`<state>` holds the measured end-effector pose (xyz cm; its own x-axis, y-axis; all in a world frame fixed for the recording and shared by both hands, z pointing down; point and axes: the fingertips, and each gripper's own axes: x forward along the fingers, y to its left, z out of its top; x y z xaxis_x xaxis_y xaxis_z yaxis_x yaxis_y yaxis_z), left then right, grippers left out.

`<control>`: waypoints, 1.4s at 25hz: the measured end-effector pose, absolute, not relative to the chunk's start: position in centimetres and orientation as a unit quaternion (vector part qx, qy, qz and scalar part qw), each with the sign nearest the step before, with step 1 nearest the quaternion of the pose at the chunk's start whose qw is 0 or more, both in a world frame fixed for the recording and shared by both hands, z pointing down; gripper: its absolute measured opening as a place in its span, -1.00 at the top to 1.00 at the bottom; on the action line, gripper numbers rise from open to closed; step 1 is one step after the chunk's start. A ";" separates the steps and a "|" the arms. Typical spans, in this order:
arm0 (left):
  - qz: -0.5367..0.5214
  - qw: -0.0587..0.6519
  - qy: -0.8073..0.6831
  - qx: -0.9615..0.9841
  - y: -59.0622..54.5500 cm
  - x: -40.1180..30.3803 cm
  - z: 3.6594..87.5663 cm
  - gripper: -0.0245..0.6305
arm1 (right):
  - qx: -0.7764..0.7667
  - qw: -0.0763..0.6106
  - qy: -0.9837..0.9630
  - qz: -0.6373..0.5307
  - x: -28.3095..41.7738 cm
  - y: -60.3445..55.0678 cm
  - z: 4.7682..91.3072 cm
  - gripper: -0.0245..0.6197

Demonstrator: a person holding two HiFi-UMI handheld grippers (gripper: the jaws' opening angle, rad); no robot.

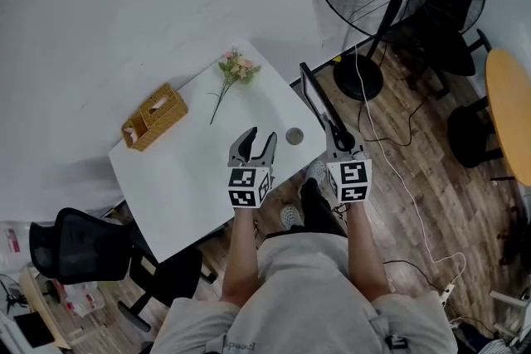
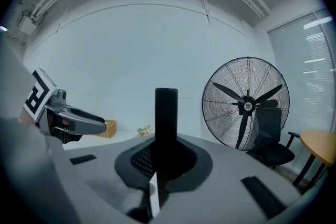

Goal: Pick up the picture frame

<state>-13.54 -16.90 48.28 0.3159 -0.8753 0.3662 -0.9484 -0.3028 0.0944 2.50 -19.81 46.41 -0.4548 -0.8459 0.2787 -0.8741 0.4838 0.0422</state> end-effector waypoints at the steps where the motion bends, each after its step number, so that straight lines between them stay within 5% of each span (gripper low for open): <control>1: 0.125 0.148 -0.571 0.798 -16.8 -13.5 48.3 0.30 | 0.505 0.131 -0.851 0.058 2.5 -19.7 46.6 0.84; 35: 0.115 0.151 -0.593 0.783 -15.2 -14.3 48.3 0.85 | 0.474 0.119 -0.866 0.101 0.9 -17.9 47.5 0.84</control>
<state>-14.27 -15.22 48.28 0.2710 -0.8932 0.3588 -0.9626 -0.2522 0.0992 0.94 -17.86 47.55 -0.5216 -0.7978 0.3024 -0.8459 0.5298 -0.0613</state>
